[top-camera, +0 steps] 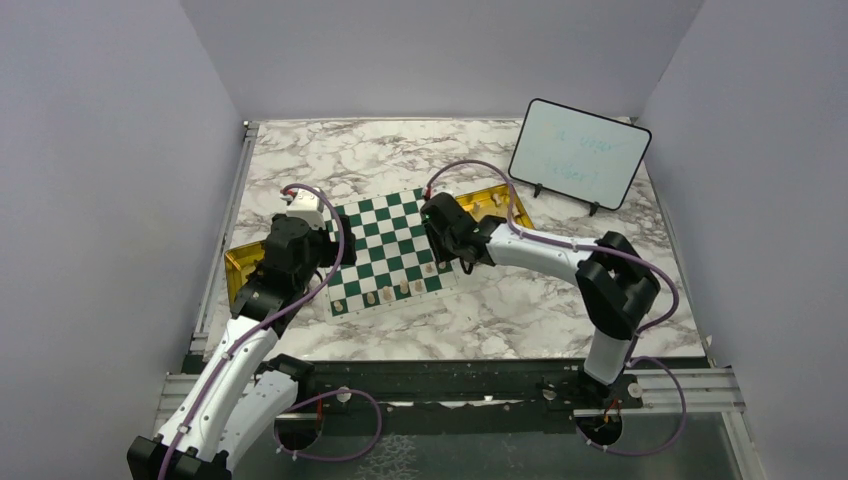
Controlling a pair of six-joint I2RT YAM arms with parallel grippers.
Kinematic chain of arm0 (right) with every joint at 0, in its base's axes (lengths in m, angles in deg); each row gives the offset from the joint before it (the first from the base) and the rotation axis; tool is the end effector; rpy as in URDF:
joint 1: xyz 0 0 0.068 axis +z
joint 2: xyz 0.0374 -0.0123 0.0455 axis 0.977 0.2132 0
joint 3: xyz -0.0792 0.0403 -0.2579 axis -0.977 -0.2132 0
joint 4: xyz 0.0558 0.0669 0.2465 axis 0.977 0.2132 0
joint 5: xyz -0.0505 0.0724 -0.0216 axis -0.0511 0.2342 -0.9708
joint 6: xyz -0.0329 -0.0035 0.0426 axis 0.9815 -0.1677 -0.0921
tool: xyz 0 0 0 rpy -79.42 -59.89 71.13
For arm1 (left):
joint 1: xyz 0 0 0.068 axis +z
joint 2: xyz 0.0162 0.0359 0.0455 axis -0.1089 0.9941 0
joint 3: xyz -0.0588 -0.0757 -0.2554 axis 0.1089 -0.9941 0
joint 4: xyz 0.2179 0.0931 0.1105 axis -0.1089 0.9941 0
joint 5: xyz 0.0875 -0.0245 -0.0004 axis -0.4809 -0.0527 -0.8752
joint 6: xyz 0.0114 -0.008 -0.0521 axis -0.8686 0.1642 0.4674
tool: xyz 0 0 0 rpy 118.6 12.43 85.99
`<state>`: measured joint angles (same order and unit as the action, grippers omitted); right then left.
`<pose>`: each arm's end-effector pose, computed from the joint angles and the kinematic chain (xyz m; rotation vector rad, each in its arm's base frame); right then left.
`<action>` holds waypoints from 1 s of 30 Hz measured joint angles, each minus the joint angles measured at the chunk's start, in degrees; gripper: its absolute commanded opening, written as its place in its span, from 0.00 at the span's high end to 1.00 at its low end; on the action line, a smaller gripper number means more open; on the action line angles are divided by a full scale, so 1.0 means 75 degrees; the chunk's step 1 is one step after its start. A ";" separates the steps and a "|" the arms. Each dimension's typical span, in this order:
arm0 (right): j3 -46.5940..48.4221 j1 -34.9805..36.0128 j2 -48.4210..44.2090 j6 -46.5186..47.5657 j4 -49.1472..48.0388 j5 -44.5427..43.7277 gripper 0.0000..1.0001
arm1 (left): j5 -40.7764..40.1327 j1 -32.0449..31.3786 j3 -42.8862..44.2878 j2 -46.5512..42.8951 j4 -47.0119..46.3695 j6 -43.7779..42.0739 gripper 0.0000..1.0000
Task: Set up the chess pieces on the board
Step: Pick up the chess piece from the storage box.
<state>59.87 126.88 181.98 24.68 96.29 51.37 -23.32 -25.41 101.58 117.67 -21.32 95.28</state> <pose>0.2614 0.2877 0.1980 -0.5458 2.3802 0.1739 0.1653 -0.0520 0.2905 0.0419 1.9848 -0.1997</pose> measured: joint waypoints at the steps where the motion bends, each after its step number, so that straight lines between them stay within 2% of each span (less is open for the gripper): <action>1: 0.0017 -0.0003 -0.0079 0.0044 0.0041 -0.0108 0.59 | 0.0000 0.0000 0.0000 0.0000 0.0000 0.0000 0.01; 8: 0.0041 -0.0289 -0.0527 0.0458 0.0038 -0.0697 0.60 | 0.0000 -0.0012 0.0000 0.0000 0.0000 0.0000 0.01; 12: 0.0041 -0.0772 -0.0560 0.0621 -0.0044 -0.0799 0.62 | 0.0000 -0.0015 0.0000 0.0000 0.0000 0.0000 0.01; 23: 0.0041 -0.2031 -0.0388 0.0647 -0.0583 -0.0595 0.65 | 0.0000 -0.0015 0.0000 0.0000 0.0000 -0.0003 0.01; 30: 0.0038 -0.2259 0.0000 0.0586 -0.0731 -0.0350 0.65 | 0.0000 -0.0015 0.0000 -0.0017 0.0000 -0.0006 0.01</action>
<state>60.15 109.94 181.98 29.07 90.81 48.74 -23.32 -25.52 101.58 117.54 -21.32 95.24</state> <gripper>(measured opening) 0.357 0.989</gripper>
